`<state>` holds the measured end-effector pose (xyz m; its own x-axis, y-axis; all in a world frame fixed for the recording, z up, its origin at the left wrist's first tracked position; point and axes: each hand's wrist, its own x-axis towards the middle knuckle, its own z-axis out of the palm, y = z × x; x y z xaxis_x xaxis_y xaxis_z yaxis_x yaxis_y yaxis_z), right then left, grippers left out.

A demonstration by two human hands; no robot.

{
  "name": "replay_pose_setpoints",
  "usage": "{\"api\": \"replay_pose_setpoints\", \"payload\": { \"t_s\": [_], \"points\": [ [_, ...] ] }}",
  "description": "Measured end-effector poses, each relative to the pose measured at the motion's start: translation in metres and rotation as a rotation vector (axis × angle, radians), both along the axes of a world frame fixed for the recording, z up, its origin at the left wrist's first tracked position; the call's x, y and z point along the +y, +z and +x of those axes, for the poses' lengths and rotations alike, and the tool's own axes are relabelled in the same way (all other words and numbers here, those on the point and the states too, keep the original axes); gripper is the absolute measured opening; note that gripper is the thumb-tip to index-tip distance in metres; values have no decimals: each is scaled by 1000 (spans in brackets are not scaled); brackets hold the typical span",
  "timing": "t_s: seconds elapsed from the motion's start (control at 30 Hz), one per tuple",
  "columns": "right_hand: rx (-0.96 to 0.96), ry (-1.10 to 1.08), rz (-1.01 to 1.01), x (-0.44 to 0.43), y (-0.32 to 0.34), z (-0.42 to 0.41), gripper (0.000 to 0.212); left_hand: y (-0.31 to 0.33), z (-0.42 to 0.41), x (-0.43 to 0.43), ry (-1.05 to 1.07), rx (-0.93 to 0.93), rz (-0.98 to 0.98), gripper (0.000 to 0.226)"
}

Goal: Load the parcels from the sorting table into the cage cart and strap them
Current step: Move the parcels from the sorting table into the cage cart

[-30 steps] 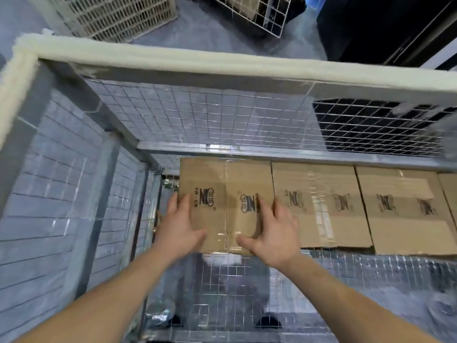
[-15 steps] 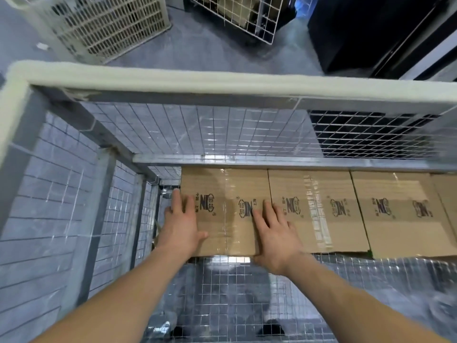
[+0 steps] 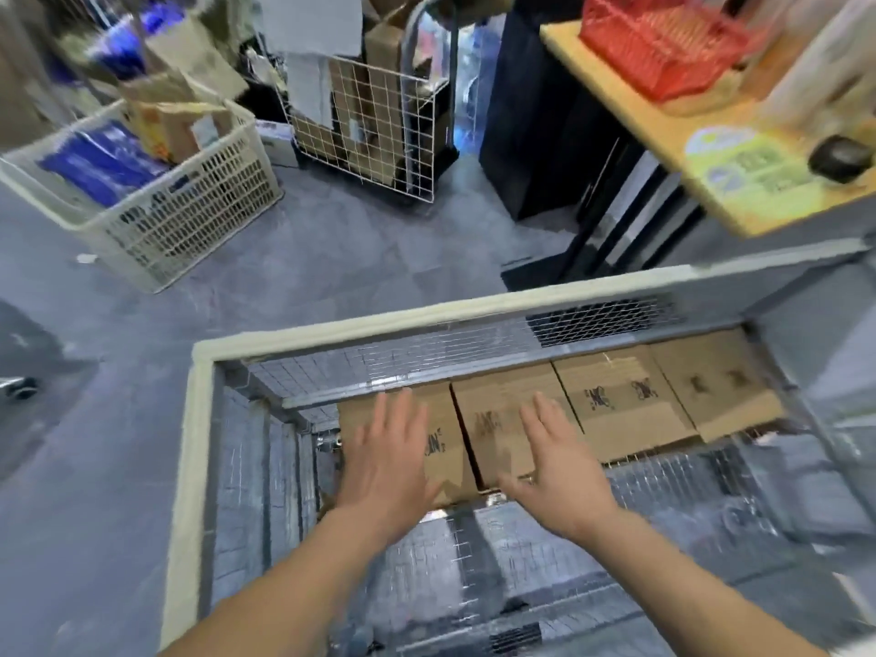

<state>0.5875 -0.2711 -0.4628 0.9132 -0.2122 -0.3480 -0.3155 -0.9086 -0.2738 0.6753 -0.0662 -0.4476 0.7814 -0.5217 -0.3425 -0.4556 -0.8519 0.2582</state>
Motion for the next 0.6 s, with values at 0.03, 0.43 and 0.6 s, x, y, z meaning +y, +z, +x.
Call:
{"api": "replay_pose_setpoints", "payload": {
  "t_s": [0.03, 0.43, 0.6],
  "points": [
    [-57, -41, -4, -2, 30, -11, 99, 33, -3, -7, -54, -22, -12, 91],
    [-626, -375, -362, -73, 334, -160, 91, 325, -82, -127, -531, -565, -531, 88],
    [-726, -436, -552, -102, 416, -243, 91, 408, -154, -173, -644, -679, -672, 86]
  ]
}}
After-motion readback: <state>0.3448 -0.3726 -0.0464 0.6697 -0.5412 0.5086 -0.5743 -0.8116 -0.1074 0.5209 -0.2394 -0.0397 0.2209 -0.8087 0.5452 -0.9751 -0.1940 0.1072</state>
